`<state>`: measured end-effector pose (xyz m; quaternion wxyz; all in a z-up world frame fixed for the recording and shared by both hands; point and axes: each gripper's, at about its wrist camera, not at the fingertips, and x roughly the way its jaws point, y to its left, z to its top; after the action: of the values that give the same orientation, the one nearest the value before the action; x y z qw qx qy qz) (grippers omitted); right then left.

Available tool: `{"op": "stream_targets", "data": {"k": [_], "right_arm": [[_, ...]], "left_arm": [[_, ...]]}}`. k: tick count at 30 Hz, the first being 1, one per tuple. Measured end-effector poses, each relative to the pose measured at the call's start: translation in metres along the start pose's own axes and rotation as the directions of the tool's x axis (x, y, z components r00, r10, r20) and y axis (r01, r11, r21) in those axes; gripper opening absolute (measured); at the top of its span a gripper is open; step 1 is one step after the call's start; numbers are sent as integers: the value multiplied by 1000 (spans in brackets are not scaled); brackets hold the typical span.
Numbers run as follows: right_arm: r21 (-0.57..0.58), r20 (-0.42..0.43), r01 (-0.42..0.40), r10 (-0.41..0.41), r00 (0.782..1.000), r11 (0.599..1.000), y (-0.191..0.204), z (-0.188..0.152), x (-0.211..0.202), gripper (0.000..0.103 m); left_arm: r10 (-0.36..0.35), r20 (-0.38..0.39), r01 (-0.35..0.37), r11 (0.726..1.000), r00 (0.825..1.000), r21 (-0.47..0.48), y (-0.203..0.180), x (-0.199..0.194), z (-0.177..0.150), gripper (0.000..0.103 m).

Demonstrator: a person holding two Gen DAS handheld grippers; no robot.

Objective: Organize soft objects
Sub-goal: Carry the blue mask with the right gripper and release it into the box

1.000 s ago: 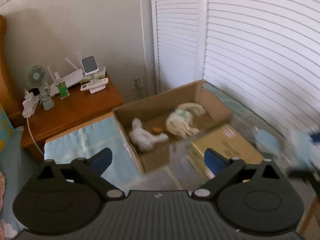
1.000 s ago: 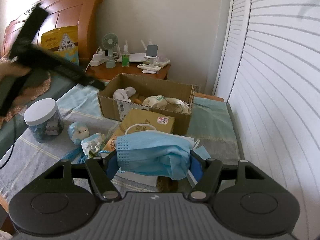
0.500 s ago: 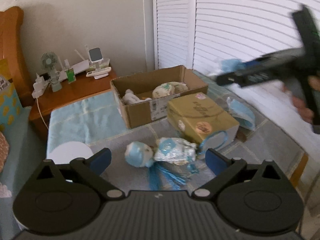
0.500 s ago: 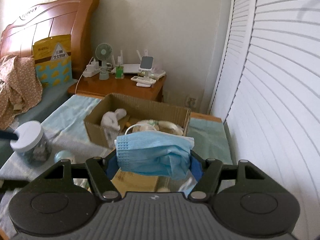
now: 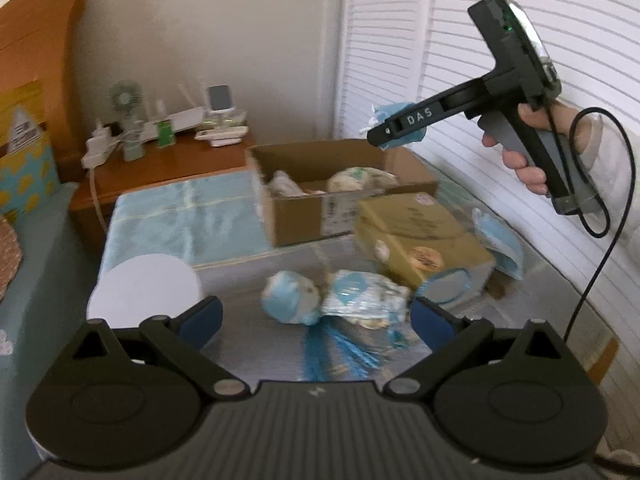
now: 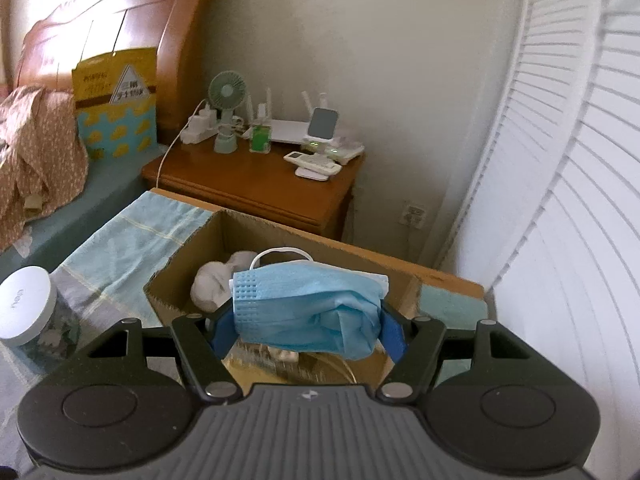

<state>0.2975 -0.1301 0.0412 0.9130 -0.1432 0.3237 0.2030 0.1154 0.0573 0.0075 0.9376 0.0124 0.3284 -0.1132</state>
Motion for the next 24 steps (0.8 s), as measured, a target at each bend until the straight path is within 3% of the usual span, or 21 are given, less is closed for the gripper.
{"op": "stream_targets", "data": {"k": [10, 14, 17, 24], "right_arm": [[11, -41, -57, 57, 998, 998, 9, 37, 72, 74], [34, -62, -78, 80, 995, 996, 12, 43, 94, 88], [40, -66, -75, 78, 995, 996, 13, 41, 95, 101], [63, -57, -90, 94, 994, 994, 9, 32, 69, 103]], "left_arm": [[84, -13, -85, 993, 996, -80, 28, 1, -6, 100], [93, -29, -95, 991, 995, -92, 32, 5, -8, 100], [90, -35, -93, 991, 995, -100, 33, 6, -10, 100], [80, -43, -84, 991, 996, -103, 31, 7, -13, 100]]}}
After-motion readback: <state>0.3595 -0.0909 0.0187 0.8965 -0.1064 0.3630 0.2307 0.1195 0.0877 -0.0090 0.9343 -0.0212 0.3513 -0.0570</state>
